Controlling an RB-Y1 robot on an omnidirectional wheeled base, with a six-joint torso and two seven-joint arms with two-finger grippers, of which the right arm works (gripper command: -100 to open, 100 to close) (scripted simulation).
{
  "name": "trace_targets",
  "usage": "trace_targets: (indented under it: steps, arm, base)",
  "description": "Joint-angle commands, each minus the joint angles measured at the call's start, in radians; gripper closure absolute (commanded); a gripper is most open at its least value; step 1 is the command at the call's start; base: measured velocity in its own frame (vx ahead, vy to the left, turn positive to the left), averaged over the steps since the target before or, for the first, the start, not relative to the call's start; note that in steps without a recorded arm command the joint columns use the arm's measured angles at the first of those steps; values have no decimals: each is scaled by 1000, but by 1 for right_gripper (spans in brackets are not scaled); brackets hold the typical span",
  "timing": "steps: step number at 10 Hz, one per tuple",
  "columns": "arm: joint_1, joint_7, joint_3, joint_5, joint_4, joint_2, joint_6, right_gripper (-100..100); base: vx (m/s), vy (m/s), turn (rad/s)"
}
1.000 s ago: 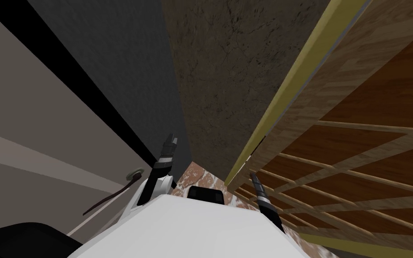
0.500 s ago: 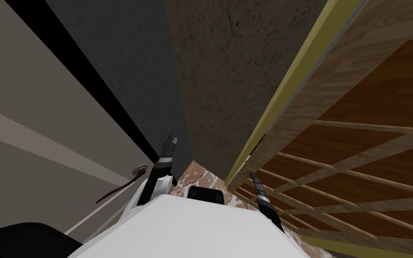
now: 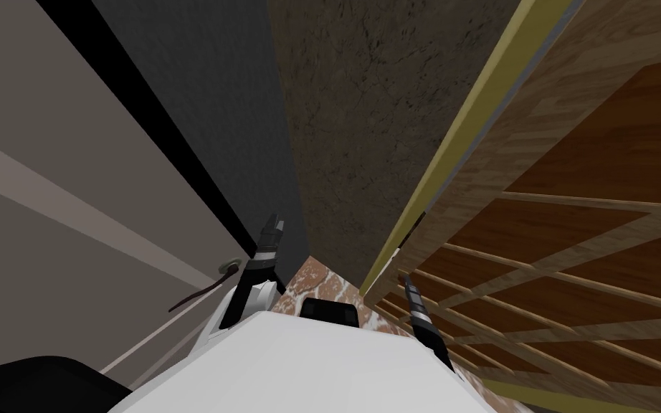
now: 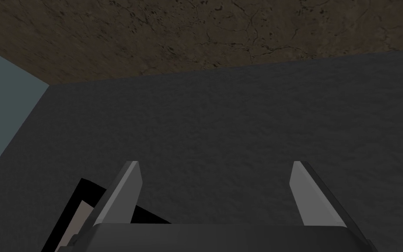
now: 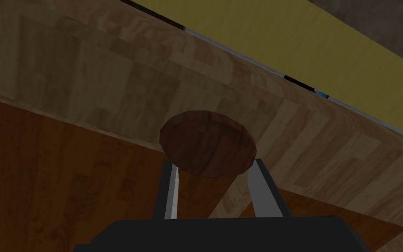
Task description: Pull the door open
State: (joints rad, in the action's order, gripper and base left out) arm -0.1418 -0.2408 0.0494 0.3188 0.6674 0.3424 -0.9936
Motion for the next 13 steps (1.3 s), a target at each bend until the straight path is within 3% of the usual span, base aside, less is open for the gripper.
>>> trace_targets:
  steps: [1,2,13]
  arm:
    - [7,50,-5,5,-9,-6,2,100]
    - [7,55,-5,5,-9,-6,2,100]
    - [33,341,-8,49,-17,-16,19,100]
  base:
    - [-33,-15,48]
    - [-26,-13,24]
    - [-34,-13,44]
